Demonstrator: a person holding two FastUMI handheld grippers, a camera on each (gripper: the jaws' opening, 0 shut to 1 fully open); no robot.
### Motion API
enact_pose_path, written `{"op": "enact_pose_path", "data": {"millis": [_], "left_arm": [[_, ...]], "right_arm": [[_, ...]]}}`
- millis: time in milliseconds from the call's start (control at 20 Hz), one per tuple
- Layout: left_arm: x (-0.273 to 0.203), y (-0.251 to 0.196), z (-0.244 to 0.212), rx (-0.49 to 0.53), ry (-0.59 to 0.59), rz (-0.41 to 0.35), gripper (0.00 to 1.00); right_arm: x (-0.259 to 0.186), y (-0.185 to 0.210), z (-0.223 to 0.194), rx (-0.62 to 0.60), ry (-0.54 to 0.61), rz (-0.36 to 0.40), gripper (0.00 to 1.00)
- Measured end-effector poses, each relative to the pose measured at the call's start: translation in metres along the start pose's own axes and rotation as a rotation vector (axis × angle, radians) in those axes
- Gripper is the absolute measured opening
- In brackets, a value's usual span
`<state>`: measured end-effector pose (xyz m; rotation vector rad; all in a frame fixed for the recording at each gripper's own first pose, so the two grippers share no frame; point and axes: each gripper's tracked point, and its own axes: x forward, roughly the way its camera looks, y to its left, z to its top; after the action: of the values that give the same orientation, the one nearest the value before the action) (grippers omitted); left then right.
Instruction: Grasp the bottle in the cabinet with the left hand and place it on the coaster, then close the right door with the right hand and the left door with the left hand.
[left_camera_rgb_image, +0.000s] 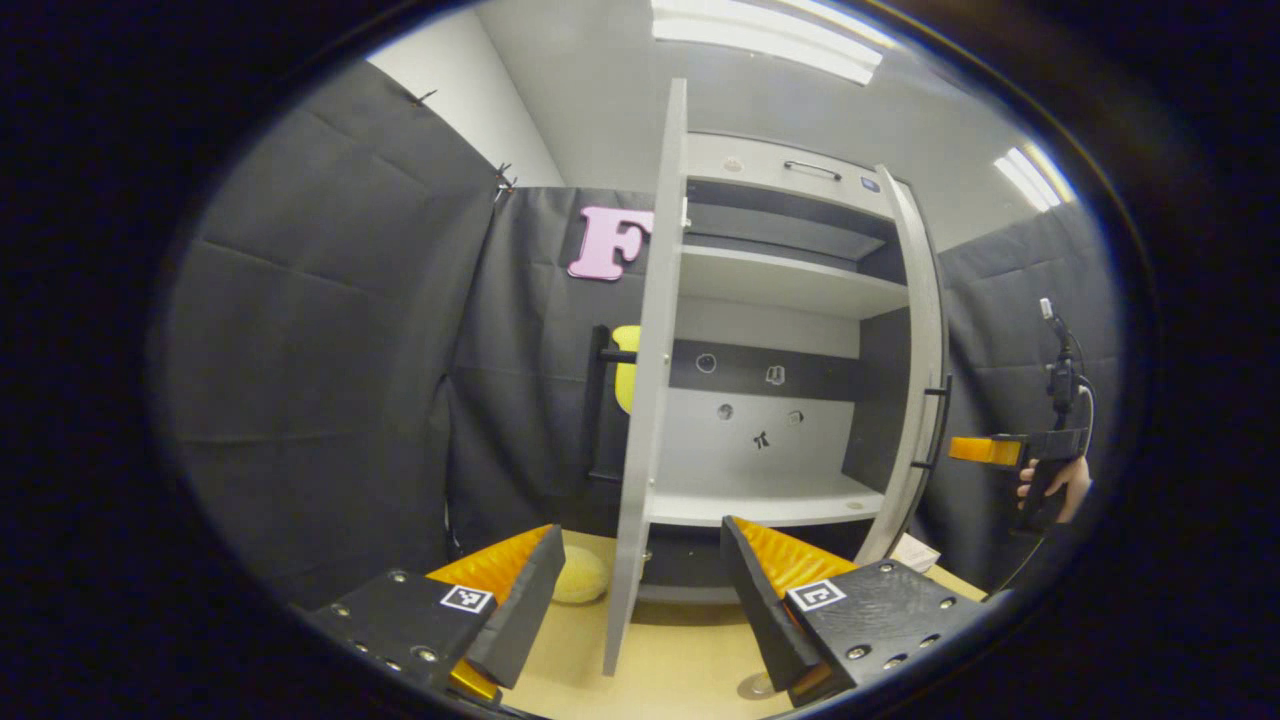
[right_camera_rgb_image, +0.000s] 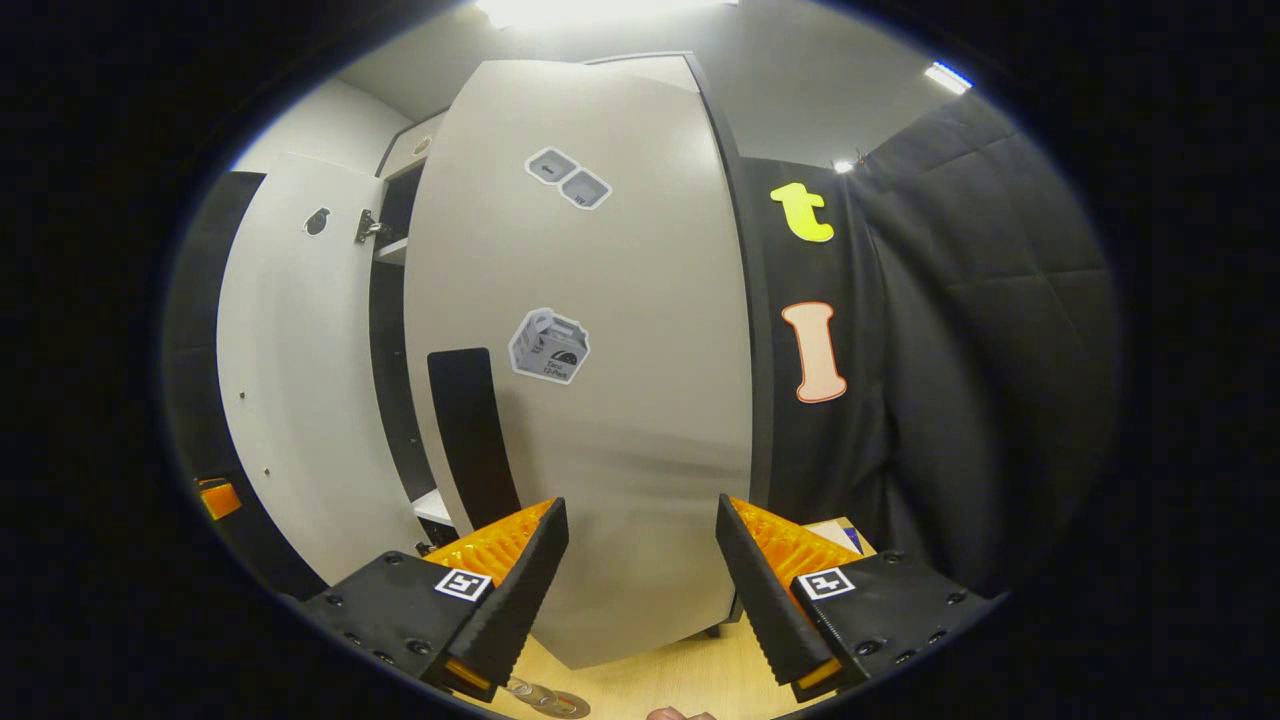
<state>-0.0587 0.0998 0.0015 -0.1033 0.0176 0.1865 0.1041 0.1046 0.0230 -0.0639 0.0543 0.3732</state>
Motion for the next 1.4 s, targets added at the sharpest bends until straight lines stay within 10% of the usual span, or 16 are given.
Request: {"op": "enact_pose_path", "data": {"millis": [650,1400], "left_arm": [[0.025,0.109,0.057,0.018,-0.076,0.039,0.90],[0.125,0.116,0.080,0.071,-0.055,-0.197,0.92]], "right_arm": [[-0.006,0.011,-0.007,0.004,0.006,-0.039,0.95],[-0.028,0.001,-0.033,0.049,0.041,-0.109,0.92]]}}
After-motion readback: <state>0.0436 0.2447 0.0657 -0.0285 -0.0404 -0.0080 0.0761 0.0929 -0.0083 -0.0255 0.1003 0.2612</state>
